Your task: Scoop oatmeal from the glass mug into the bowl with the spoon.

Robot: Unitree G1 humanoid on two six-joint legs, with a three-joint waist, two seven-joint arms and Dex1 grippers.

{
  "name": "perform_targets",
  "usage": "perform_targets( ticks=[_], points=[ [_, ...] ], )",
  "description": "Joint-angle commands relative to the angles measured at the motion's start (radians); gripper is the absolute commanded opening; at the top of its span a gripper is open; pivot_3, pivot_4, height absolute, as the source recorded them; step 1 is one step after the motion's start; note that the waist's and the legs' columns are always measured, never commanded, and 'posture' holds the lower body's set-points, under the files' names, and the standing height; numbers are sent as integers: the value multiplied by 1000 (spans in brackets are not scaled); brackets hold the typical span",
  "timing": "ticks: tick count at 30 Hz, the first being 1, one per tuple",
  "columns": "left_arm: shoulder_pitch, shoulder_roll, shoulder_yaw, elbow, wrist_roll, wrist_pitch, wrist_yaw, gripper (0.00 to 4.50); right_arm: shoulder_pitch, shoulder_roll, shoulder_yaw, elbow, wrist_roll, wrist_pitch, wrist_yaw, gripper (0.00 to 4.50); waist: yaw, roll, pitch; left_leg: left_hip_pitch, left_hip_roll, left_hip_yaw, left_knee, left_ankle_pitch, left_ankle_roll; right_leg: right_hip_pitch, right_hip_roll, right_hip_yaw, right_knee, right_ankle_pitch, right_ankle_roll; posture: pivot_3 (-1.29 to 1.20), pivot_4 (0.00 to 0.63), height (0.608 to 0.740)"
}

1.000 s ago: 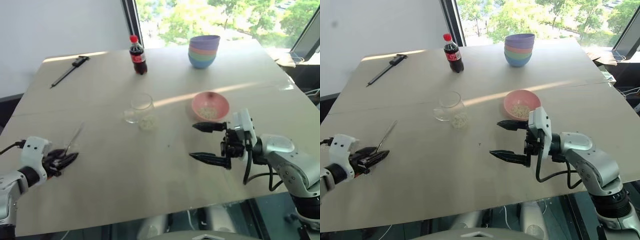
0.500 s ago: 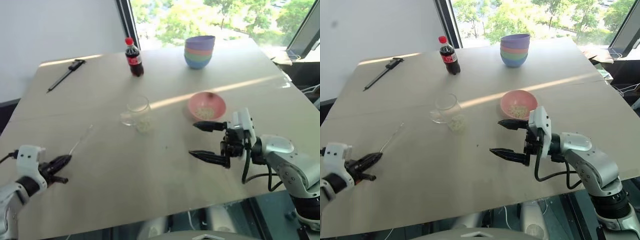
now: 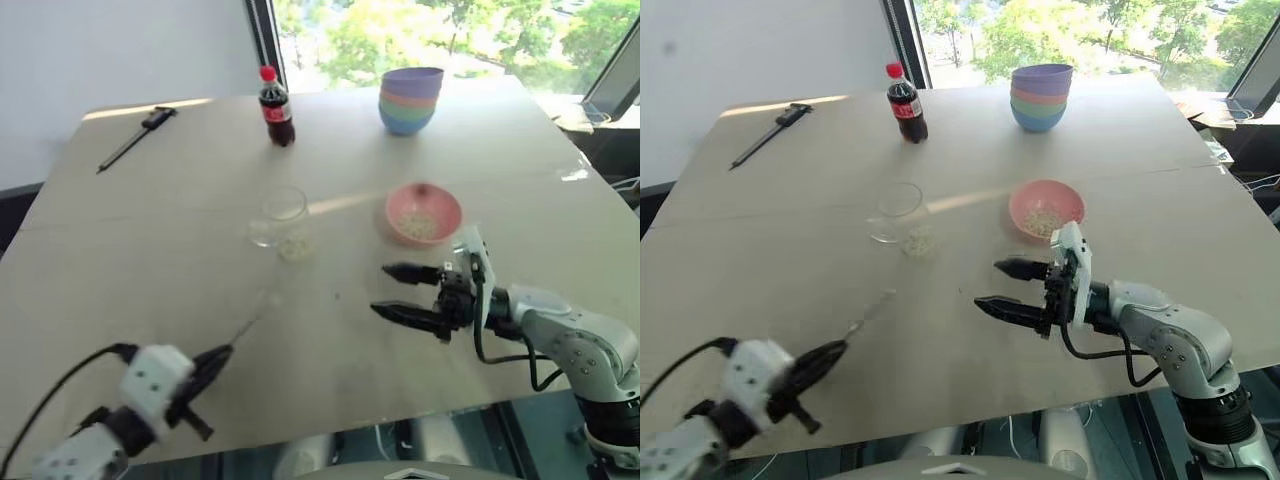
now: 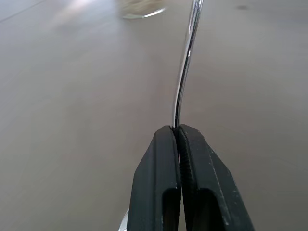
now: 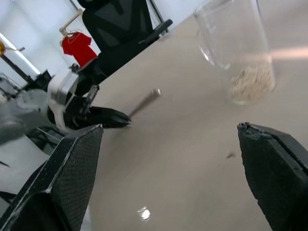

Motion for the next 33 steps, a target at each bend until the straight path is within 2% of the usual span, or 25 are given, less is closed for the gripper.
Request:
perform_targets(
  ticks=[1, 4, 7, 11, 17, 22, 26, 33],
  points=[
    [-82, -37, -135, -26, 116, -49, 94, 81, -15, 24, -6, -5, 32, 58, -82, 4500, -1, -1, 0, 0, 0, 0, 1, 0, 0, 0, 0, -1, 0, 0, 0, 0, 150, 740],
    [-180, -66, -220, -9, 206, -60, 166, 81, -44, 69, -16, 9, 49, 115, -186, 4500, -3, -1, 1, 0, 0, -1, 1, 0, 0, 0, 2, -1, 1, 2, 4, 0, 150, 740],
    [-222, -48, -261, 7, 287, -102, 198, 81, -61, 102, -27, 13, 67, 145, -243, 4500, -6, -1, 1, 1, 1, 0, 1, 0, 0, 0, 3, -3, 2, 3, 3, 0, 150, 740],
    [-332, 24, -325, 75, 611, -243, 345, 81, -107, 210, -52, 36, 124, 182, -376, 4500, -4, 0, 1, 0, 1, -1, 1, 2, -3, -1, 4, -3, 2, 3, 3, 0, 150, 740],
    [-410, 18, -370, 115, 859, -263, 494, 81, -173, 308, -93, 78, 184, 200, -513, 4500, -5, 0, 1, 0, 0, 0, 1, 2, -4, -2, 5, -3, 2, 4, 3, 0, 150, 740],
    [-440, -19, -379, 117, 965, -249, 587, 81, -186, 364, -134, 142, 257, 246, -655, 4500, -5, 0, 1, -4, 0, 0, 1, 3, -4, -6, 4, -3, 4, 4, 3, 0, 150, 740],
    [-441, -46, -386, 127, 979, -243, 617, 81, -197, 372, -158, 170, 295, 258, -708, 4500, -6, 0, 1, -5, 0, 1, 1, 3, -4, -8, 3, -1, 5, 4, 3, 0, 150, 740],
    [-439, -57, -392, 128, 1020, -241, 646, 81, -232, 417, -193, 218, 452, 238, -822, 4500, -10, 0, 1, -4, 0, 2, 1, 3, -4, -8, 4, -1, 7, 4, 3, 0, 150, 740]
  ],
)
